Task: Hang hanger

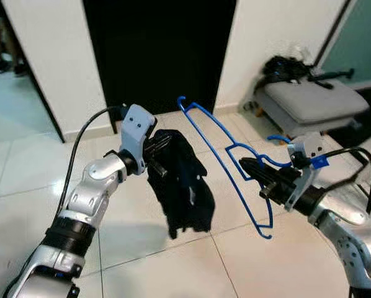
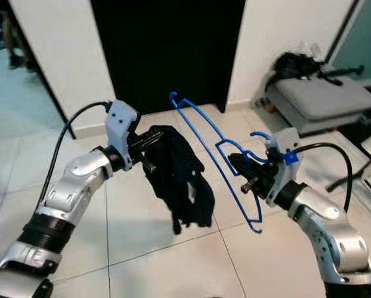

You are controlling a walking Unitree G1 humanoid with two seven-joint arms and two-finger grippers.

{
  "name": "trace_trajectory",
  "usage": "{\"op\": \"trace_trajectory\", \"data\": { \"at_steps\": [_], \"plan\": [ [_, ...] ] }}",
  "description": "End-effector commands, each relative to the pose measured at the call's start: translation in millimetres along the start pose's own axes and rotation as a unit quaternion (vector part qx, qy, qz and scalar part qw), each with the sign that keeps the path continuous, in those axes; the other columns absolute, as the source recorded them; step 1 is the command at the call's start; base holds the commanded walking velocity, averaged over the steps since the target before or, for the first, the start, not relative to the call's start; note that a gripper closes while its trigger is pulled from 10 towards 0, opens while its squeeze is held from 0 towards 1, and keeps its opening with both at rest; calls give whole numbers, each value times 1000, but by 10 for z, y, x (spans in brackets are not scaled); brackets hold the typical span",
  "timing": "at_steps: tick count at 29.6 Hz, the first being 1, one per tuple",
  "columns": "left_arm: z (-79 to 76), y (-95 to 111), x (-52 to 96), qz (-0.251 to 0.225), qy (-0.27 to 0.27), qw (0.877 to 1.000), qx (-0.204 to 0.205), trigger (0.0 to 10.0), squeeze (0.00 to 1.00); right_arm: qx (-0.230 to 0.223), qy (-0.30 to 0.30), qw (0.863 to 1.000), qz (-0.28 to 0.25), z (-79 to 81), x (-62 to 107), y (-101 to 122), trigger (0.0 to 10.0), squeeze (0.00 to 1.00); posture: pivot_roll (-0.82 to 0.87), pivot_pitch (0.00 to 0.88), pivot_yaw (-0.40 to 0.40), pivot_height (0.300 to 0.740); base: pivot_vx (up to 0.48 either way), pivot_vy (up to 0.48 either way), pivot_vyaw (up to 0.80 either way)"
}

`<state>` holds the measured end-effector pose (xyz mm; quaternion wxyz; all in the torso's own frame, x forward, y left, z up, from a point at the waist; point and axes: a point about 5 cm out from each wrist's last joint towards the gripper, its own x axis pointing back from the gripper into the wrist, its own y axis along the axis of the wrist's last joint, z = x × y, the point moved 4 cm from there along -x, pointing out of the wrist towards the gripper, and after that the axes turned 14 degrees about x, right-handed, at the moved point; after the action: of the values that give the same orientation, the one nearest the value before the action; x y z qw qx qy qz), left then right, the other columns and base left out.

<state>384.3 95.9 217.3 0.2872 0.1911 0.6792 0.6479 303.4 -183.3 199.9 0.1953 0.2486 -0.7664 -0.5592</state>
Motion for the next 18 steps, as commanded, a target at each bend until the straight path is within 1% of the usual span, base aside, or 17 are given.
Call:
{"op": "trace_trajectory", "data": {
  "at_steps": [1,3,5,6,8,9,11,12,15,18],
  "plan": [
    [37,202,-22,-29,-5,999,-31,10000,0,12,-3,1000,-6,-57,72,72,10000,0,10,126,8,740,0,0,-800],
    [54,231,-24,-32,-4,999,-36,10000,0,15,-6,1000,-5,-83,95,83,10000,0,7,126,10,740,0,0,-800],
    [75,289,-33,-36,-6,998,-47,10000,0,22,-15,1000,-6,-152,143,113,10000,0,6,128,12,740,0,0,-800],
    [75,289,-33,-36,-6,998,-47,10000,0,22,-15,1000,-6,-152,143,113,10000,0,6,128,12,740,0,0,-800],
    [94,338,-40,-38,-8,997,-61,10000,0,29,-24,999,-7,-225,193,145,10000,0,3,128,13,740,0,0,-800],
    [94,338,-40,-38,-8,997,-61,10000,0,29,-24,999,-7,-225,193,145,10000,0,3,128,13,740,0,0,-800],
    [150,408,-31,-41,-7,996,-75,10000,0,38,-29,999,-7,-298,264,195,10000,0,0,129,15,740,0,0,-800],
    [150,408,-31,-41,-7,996,-75,10000,0,38,-29,999,-7,-298,264,195,10000,0,0,129,15,740,0,0,-800],
    [237,512,-13,-47,-2,995,-93,10000,0,55,-3,999,1,-268,352,222,10000,0,-1,131,16,740,0,0,-800],
    [251,530,-11,-47,0,994,-96,10000,0,57,3,998,4,-253,364,222,10000,0,-1,131,16,740,0,0,-800]
  ]
}}
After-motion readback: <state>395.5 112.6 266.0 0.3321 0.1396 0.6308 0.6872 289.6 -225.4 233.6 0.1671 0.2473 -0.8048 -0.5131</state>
